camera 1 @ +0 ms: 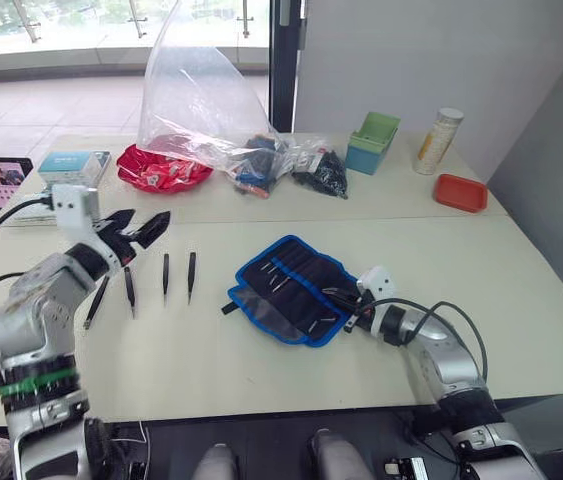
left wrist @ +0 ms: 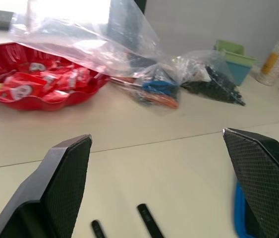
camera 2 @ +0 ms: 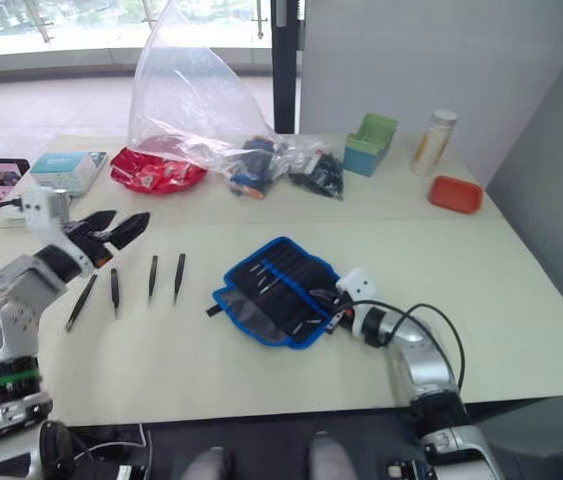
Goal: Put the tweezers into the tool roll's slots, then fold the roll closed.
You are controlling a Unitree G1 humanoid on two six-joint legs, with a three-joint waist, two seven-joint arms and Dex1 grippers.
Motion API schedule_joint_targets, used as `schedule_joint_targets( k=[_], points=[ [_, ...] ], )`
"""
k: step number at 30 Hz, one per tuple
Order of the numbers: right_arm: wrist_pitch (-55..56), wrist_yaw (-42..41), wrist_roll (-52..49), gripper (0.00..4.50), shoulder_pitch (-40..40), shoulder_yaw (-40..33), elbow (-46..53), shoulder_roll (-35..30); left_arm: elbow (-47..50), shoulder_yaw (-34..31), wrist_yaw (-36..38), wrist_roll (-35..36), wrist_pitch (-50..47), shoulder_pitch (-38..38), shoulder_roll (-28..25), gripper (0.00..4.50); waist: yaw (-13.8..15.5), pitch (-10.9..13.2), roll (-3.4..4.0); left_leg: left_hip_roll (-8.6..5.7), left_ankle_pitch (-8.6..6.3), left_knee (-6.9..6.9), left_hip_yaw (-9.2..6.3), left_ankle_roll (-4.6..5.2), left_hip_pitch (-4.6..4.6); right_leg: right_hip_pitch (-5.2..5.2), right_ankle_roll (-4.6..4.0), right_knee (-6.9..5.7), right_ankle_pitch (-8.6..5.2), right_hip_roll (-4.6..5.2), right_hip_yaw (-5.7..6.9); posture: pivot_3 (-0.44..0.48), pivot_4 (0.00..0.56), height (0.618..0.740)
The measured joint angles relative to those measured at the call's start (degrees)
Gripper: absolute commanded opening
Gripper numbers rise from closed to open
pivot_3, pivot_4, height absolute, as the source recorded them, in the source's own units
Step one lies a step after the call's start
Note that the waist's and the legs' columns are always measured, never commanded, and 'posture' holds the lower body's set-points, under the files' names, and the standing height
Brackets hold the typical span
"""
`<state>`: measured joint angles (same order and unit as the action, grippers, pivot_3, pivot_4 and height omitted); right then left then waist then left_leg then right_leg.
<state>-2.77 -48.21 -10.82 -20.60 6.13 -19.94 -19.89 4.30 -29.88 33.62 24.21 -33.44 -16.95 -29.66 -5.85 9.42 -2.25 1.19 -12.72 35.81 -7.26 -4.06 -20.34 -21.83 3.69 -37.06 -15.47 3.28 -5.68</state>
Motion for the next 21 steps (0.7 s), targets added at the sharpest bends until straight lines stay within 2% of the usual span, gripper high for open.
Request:
schedule_joint_targets(
  k=[4,6,10,15,21],
  points=[
    [0.4,-1.7,0.5,0.0,-1.3,0.1,-1.9,0.0,3.2,-1.9,-1.8,-3.1,5.6,13.0,0.0,4.48,0.2,0.0,-0.04,0.28,-0.01,-0.01,0.08,-0.01,0.09,0.04,-0.09,0.03,-0.05,-0.2,0.03,0.0,0.15,0.74],
    [0.8,-2.4,0.7,0.0,-1.9,0.2,-3.2,0.2,3.9,-3.8,-3.1,-5.2,11.4,19.0,1.0,4.48,0.3,0.0,-0.06,0.52,-0.02,-0.02,0.15,-0.02,0.1,0.01,-0.22,0.05,-0.09,-0.33,0.07,0.0,0.15,0.74],
    [1.3,-3.2,1.1,0.0,-3.3,0.5,-5.3,0.6,3.4,-8.5,-1.9,-3.5,18.3,27.1,3.2,4.48,0.3,0.0,-0.22,0.92,-0.03,-0.03,0.22,-0.05,0.11,-0.05,-0.78,0.13,-0.38,-0.7,0.0,0.0,0.15,0.74],
    [2.4,-4.2,1.6,0.0,-4.0,0.6,-6.6,0.9,1.8,-10.2,0.5,-1.3,24.3,35.1,7.6,4.48,0.3,0.0,-0.23,1.04,-0.05,-0.05,0.37,-0.08,0.12,-0.19,-0.91,0.1,-0.45,-0.77,-0.08,0.0,0.15,0.74],
    [2.7,-4.3,1.7,0.0,-4.2,0.6,-7.0,1.1,-1.4,-10.2,2.1,0.3,29.7,38.9,9.1,4.48,0.2,0.0,-0.25,1.11,-0.07,-0.05,0.43,-0.1,0.12,-0.28,-1.03,0.11,-0.52,-0.81,-0.1,0.0,0.15,0.74]
  ],
)
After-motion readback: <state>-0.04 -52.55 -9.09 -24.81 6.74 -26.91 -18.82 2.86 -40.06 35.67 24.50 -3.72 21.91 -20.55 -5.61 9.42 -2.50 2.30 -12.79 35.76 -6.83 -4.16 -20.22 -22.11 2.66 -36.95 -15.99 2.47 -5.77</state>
